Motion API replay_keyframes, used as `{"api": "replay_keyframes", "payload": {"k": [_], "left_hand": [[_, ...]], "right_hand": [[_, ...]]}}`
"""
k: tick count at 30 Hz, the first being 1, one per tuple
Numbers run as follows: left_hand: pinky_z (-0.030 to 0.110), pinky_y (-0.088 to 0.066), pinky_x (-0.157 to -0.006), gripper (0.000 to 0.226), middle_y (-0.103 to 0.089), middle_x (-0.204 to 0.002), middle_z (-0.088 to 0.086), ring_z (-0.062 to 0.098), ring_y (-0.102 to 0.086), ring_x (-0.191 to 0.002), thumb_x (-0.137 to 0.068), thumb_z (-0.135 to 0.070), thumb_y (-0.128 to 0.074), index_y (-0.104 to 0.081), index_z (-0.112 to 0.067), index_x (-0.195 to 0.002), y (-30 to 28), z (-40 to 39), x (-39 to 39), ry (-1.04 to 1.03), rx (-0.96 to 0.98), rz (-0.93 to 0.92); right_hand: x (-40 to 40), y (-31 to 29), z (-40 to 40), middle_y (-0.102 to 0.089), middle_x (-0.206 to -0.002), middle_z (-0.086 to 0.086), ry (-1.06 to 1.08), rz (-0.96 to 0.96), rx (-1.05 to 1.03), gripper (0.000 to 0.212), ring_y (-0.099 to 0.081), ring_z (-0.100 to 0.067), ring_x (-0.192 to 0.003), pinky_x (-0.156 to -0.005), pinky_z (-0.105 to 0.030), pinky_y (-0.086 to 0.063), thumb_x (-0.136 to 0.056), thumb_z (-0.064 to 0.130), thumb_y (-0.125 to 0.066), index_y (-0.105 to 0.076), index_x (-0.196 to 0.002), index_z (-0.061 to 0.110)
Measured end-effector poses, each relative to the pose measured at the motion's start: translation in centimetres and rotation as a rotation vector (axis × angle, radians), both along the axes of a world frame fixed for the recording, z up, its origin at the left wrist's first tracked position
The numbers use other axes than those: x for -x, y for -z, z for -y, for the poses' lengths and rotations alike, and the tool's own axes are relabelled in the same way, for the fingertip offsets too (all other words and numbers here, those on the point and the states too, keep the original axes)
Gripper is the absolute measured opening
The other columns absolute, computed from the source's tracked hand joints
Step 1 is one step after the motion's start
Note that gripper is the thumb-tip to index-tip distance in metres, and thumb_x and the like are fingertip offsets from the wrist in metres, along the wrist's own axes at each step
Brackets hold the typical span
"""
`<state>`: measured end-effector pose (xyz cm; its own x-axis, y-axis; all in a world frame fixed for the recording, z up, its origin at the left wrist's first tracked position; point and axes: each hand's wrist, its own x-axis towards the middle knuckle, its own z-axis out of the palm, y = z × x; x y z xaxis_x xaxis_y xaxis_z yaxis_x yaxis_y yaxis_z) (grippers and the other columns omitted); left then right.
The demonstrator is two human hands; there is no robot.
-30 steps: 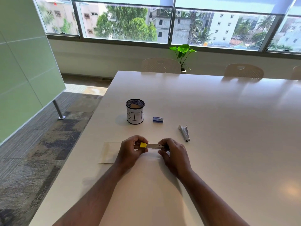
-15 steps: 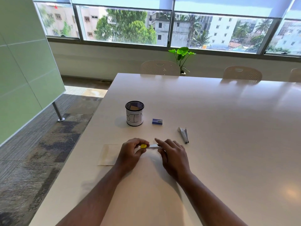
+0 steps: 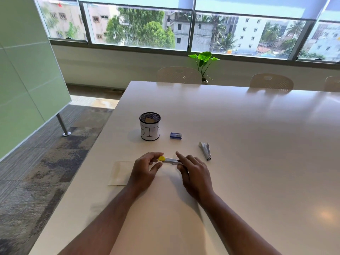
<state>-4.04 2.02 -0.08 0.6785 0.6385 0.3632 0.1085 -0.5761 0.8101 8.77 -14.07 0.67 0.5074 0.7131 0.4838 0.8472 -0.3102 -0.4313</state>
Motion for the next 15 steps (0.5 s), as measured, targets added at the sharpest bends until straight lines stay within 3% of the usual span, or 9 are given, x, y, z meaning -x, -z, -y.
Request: {"api": "replay_keyframes", "payload": {"k": [3,7,11,15], "left_hand": [[0.024,-0.057,-0.092,0.048,-0.071,-0.116,-0.008,0.009,-0.069,-0.1,-0.093,-0.004,-0.071,-0.062,-0.019,-0.137,0.0,-0.04,-0.08,-0.031,0.037,0.017],[0.007,-0.051,-0.08,0.044,-0.072,-0.109,-0.006,0.001,-0.067,-0.092,-0.096,0.0,-0.061,-0.059,-0.016,-0.137,0.01,-0.08,0.01,-0.117,0.081,0.058],[0.006,-0.05,-0.079,0.038,-0.074,-0.102,-0.006,0.0,-0.068,-0.09,-0.096,0.0,-0.061,-0.062,-0.016,-0.131,0.1,-0.21,0.05,-0.169,0.092,0.066],[0.012,-0.054,-0.081,0.033,-0.075,-0.095,-0.007,0.003,-0.069,-0.088,-0.096,0.001,-0.06,-0.065,-0.017,-0.124,0.33,-0.18,-0.01,-0.156,0.085,0.078]], "right_hand": [[0.15,-0.03,-0.07,-0.071,-0.107,0.004,0.003,0.007,-0.007,0.042,-0.061,-0.02,-0.092,-0.08,-0.037,-0.051,-0.101,0.023,-0.062,-0.061,-0.143,0.025],[0.12,0.12,-0.2,-0.071,-0.107,0.006,-0.002,0.057,-0.007,0.037,-0.062,-0.02,-0.094,-0.081,-0.037,-0.051,-0.101,0.026,-0.058,-0.065,-0.138,0.027],[0.14,0.05,-0.33,-0.072,-0.103,0.005,-0.004,0.073,-0.035,0.035,-0.063,-0.023,-0.092,-0.08,-0.04,-0.053,-0.1,0.022,-0.064,-0.067,-0.135,0.025],[-0.26,0.24,-0.15,-0.071,-0.098,0.003,0.045,0.002,-0.232,0.033,-0.064,-0.021,-0.085,-0.075,-0.036,-0.054,-0.098,0.017,-0.067,-0.07,-0.131,0.018]]}}
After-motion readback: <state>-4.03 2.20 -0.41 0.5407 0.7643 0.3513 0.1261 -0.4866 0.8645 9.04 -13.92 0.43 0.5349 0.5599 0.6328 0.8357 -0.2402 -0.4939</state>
